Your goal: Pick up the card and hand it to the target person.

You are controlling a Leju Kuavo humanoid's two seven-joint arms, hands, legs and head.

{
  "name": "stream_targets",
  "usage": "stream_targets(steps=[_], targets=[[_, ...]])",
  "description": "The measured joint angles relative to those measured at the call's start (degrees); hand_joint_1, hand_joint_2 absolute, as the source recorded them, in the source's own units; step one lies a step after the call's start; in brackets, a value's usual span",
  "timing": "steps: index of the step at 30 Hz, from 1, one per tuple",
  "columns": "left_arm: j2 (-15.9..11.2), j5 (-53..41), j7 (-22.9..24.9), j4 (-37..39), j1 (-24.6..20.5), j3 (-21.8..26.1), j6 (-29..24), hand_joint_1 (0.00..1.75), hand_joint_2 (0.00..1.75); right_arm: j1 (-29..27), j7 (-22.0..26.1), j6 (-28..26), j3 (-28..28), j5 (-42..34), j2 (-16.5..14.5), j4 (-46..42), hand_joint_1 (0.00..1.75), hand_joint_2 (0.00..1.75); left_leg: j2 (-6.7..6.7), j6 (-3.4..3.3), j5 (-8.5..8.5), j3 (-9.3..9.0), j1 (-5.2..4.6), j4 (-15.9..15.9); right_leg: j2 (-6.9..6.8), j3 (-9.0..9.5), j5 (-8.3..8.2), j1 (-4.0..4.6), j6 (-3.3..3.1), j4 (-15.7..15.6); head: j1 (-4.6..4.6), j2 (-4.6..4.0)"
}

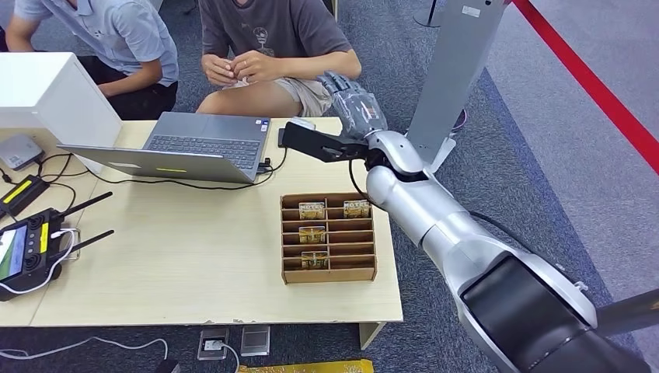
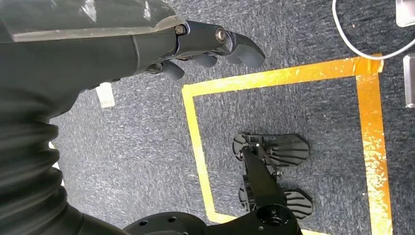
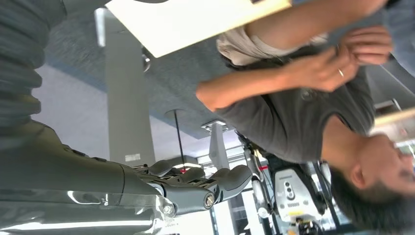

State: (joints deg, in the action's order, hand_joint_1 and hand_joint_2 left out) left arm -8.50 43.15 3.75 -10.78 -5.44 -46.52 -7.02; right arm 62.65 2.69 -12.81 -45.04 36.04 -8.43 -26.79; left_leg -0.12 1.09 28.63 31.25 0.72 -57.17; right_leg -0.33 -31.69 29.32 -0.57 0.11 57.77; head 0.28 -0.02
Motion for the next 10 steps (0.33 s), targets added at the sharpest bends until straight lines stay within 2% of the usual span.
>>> stream_targets(steps=[5,10], targets=[[-0.1,0.8,1.1,0.0,0.2,0.0,-0.2,0.0,1.75,0.1,4.0,0.1,5.3,-11.7,2.2,-2.4,0.0,1.75,0.0,0.0,0.0,-0.02,0.0,0.0,-0.01,0.01,0.0,0.0,0.0,0.0,0.0,0.0],[-0.3,1.3,2.0,0.0,0.4,0.0,-0.5,0.0,1.75,-3.7,2.2,3.8,10.2,-21.2,6.2,-9.7,0.0,1.75,0.0,0.0,0.01,-0.09,0.0,-0.1,0.04,0.06,-0.01,0.0,0.0,0.0,0.07,0.0]])
